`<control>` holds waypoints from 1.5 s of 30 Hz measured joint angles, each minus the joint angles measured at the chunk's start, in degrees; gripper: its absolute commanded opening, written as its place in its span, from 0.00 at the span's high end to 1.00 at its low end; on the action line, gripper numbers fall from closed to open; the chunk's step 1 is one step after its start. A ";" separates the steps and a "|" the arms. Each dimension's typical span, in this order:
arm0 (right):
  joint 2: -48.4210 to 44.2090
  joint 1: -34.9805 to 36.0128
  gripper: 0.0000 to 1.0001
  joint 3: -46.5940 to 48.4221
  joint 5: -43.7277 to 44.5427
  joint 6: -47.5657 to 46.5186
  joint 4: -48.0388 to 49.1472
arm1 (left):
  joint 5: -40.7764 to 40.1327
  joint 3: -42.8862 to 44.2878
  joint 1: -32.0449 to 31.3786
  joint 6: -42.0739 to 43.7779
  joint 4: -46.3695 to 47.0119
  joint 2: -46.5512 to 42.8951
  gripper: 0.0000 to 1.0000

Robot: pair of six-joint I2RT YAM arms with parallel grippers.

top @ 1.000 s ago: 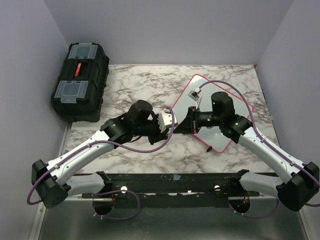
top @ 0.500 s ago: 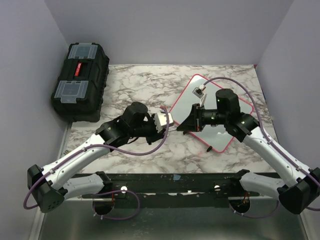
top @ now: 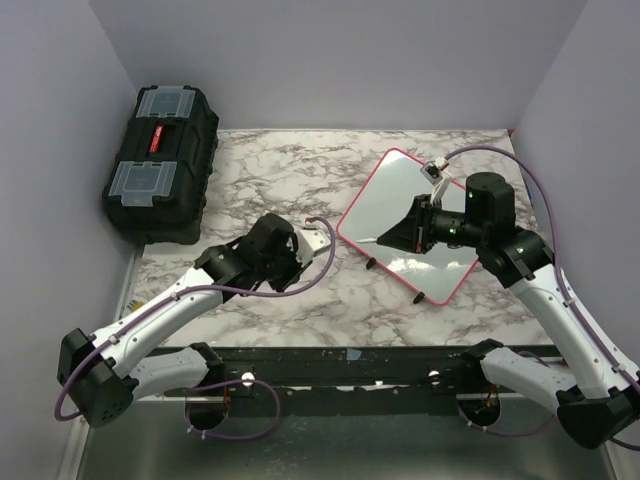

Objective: Write a sentence on the whiteboard
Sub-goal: Open the pen cap from the whiteboard marker, then place the pen cap at the center of the board.

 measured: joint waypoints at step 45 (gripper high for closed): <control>-1.95 0.00 0.99 -5.20 22.34 5.01 5.03 | -21.64 -17.22 8.28 -46.66 28.17 15.54 0.21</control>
